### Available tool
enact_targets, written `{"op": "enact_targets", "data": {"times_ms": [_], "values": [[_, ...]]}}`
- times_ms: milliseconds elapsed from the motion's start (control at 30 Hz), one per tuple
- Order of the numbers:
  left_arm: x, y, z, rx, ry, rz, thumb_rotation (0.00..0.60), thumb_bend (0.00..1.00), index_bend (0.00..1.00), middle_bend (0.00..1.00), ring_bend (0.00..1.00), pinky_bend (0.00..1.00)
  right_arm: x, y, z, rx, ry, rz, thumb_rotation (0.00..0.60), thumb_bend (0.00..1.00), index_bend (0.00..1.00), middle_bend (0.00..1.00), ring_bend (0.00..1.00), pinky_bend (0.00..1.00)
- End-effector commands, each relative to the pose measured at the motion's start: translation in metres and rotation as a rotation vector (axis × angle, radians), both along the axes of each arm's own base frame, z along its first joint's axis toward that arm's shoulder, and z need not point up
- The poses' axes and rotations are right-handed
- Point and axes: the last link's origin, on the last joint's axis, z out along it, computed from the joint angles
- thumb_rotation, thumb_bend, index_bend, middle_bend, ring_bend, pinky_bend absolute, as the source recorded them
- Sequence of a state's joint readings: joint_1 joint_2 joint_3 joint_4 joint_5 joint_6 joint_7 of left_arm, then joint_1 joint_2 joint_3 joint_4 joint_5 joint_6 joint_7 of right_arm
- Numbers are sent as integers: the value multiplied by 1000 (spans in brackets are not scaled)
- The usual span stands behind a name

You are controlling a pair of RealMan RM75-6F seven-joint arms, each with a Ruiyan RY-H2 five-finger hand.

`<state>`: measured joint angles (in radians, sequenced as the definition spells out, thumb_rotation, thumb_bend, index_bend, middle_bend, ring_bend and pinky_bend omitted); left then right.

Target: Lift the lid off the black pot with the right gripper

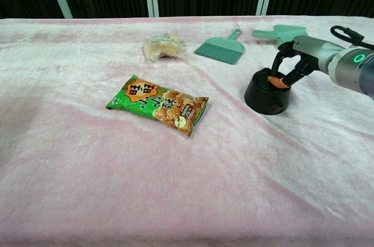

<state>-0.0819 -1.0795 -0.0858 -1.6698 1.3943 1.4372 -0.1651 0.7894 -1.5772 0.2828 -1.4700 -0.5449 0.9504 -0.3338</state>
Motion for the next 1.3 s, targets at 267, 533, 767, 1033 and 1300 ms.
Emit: {"op": "enact_targets", "data": {"times_ms": [267,533,767,1033,1300], "values": [[0,-1,1,4,1,-1,600,335,204,25,0,0,1,1,0,3,0,5,600,317,600,0,61,139],[0,0,0,2,1,-1,600,335,204,25,0,0,1,1,-1,3,-3,6,600,317,611,0,61,139],[0,0,0,1,1,0,600,335,204,25,0,0,1,0,-1,4,-2,6,600,317,613,0,61,139],[0,-1,0,1,2,-1,600,335,204,25,0,0,2,0,1,-2,-9,9,600,317,623,0,62,139],[0,-1,1,1,0,0,600,335,204,25,0,0,8,-6,10,-37,-66,19,600,317,628,0,66,139]]}}
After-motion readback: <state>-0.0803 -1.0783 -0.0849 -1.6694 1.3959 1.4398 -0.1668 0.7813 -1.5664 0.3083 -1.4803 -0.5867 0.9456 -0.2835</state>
